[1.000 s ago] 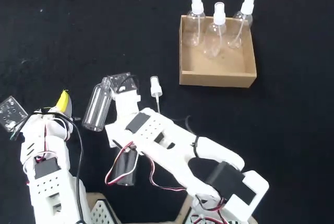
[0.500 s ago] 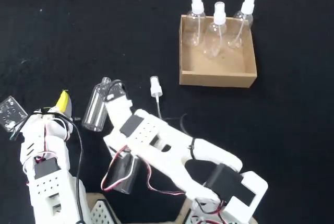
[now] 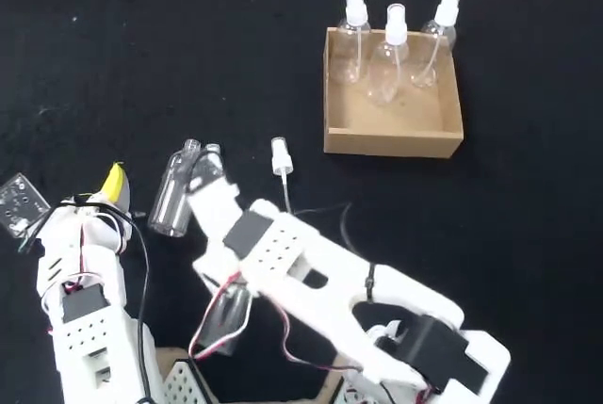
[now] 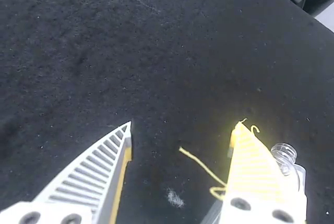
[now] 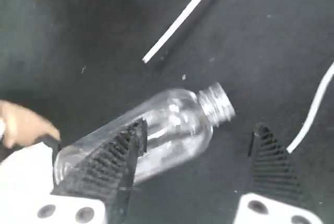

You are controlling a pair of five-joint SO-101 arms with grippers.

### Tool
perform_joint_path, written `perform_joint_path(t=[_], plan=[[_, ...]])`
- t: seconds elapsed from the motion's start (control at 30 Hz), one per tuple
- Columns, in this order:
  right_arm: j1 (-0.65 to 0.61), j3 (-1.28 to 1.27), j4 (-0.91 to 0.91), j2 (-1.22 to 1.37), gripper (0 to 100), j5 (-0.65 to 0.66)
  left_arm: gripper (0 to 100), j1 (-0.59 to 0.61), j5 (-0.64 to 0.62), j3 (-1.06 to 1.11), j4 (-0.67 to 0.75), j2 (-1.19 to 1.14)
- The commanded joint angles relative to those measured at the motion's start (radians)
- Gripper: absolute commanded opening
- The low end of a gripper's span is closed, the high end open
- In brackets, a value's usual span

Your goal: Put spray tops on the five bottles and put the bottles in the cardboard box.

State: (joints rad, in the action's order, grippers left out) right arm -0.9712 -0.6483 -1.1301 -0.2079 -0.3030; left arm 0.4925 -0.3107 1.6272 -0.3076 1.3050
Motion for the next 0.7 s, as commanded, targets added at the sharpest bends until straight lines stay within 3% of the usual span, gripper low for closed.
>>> perform_joint_path(t=[0.0, 0.3, 0.5, 0.67], plan=[[-0.044, -0.007, 0.017, -0.044, 29.5, -0.008, 29, 0.013, 0.000, -0.058, 0.021, 0.014], [-0.025, 0.019, -0.009, -0.136, 29.4, -0.055, 29, 0.013, 0.000, -0.058, 0.021, 0.014], [-0.121, -0.041, -0.132, -0.367, 29.4, 0.186, 29, 0.071, -0.008, -0.074, 0.023, 0.014], [-0.196, -0.171, -0.081, -0.478, 29.4, 0.204, 29, 0.188, -0.094, -0.101, 0.023, 0.014]])
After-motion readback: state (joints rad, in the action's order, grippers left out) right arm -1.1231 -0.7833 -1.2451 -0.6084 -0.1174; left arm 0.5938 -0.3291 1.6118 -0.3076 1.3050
